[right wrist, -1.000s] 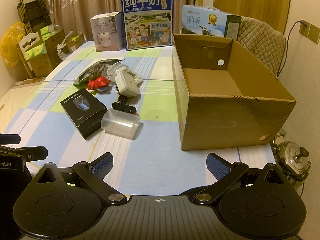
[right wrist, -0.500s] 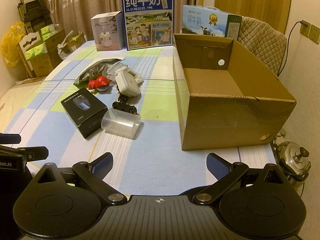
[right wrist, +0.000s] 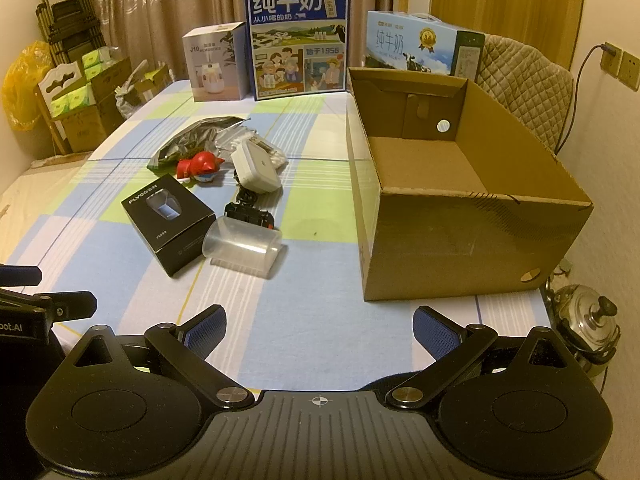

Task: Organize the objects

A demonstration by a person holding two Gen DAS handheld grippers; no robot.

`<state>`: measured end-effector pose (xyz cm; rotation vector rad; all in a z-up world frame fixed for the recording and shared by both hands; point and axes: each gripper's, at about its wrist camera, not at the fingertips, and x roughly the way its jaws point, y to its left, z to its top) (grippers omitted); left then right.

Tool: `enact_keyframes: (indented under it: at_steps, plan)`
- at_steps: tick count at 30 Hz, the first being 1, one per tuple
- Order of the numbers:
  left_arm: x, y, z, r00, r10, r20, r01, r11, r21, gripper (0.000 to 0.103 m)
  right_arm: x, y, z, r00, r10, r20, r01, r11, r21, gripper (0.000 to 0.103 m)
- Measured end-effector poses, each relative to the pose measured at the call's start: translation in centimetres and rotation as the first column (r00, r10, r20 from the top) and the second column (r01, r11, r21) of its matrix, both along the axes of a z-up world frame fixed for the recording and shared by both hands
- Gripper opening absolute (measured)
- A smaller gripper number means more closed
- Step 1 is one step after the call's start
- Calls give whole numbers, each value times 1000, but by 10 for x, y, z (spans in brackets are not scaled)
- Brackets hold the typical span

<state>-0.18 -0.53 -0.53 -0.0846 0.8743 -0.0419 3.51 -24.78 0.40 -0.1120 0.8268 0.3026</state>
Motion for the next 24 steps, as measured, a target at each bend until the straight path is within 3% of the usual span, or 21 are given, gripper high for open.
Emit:
enact_keyframes:
  at_steps: [18, 24]
  plan:
    - [-1, 0, -1, 1000, -1, -1, 1, 1000, -4, 102, 2, -1, 1, 1000, 7, -2, -7, 1000, -4, 98]
    - [3, -1, 0, 999, -32, -16, 31, 999, -38, 102, 3, 9, 1, 995, 93, -21, -92, 996, 11, 98]
